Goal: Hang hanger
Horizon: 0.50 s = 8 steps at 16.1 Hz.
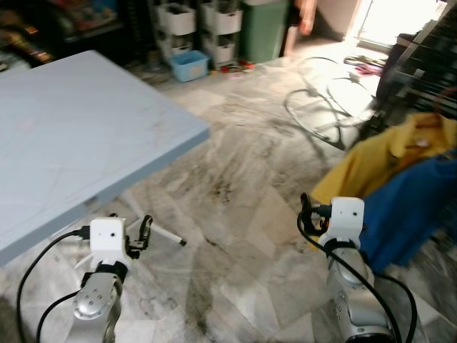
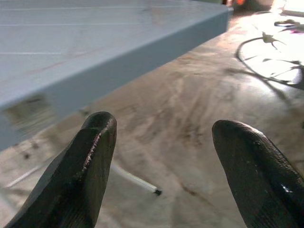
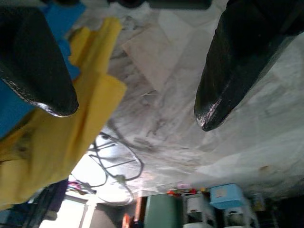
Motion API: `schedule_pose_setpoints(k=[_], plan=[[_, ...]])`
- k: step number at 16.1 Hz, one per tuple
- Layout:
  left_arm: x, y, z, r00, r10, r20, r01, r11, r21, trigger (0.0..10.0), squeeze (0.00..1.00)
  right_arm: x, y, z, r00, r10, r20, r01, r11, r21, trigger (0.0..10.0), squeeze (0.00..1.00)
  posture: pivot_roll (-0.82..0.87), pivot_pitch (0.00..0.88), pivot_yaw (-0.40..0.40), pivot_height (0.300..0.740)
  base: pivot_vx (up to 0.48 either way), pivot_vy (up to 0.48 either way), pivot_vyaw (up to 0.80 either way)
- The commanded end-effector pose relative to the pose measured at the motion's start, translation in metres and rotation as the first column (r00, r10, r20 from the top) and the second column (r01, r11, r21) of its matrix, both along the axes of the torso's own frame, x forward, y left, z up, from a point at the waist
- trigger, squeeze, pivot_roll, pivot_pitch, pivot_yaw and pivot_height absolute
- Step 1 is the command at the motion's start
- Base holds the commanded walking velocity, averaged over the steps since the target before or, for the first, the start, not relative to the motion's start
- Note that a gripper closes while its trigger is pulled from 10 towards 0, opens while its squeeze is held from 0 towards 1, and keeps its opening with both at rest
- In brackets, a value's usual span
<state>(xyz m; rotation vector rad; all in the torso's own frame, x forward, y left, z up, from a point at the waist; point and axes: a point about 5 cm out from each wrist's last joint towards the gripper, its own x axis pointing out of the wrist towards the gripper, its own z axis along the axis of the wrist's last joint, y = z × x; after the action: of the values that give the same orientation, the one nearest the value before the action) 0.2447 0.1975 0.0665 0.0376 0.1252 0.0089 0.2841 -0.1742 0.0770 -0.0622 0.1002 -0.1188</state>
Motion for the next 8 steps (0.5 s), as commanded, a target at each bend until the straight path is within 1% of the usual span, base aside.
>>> schedule_pose_setpoints(k=[1,3,5,7,8], plan=[[0.0027,-0.0034,-0.0017,1.000,-0.030,-0.002,0.029,1.000,-0.007,10.0,0.00,0.0012,-0.0029,-0.0015,1.000,-0.014,-0.016,0.014,1.000,0.003,10.0,0.00,-0.10,0.014,-0.001,0.740,0.000,0.000,-0.74],[0.0081,-0.0013,0.0008,0.999,-0.046,0.003,0.046,0.999,-0.012,10.0,0.00,0.0033,-0.0021,-0.0012,1.000,-0.007,-0.019,0.007,1.000,-0.003,10.0,0.00,-0.10,0.012,-0.004,0.740,0.000,0.000,-0.74],[0.0122,0.0040,0.0016,1.000,-0.015,-0.003,0.014,0.999,-0.033,10.0,0.00,0.0049,-0.0014,-0.0022,1.000,-0.004,-0.027,0.004,1.000,0.004,10.0,0.00,-0.09,0.014,-0.007,0.740,0.000,0.000,-0.74],[0.0112,0.0058,0.0004,1.000,-0.006,-0.005,0.006,0.999,-0.035,10.0,0.00,0.0056,0.0002,-0.0019,1.000,0.007,-0.027,-0.007,1.000,0.000,10.0,0.00,-0.09,0.018,-0.009,0.740,0.000,0.000,-0.74],[0.0086,0.0054,-0.0009,1.000,-0.004,-0.009,0.004,0.999,-0.041,10.0,0.00,0.0049,0.0016,-0.0029,0.999,0.014,-0.031,-0.014,1.000,-0.003,10.0,0.00,-0.08,0.026,-0.010,0.740,0.000,0.000,-0.74]])
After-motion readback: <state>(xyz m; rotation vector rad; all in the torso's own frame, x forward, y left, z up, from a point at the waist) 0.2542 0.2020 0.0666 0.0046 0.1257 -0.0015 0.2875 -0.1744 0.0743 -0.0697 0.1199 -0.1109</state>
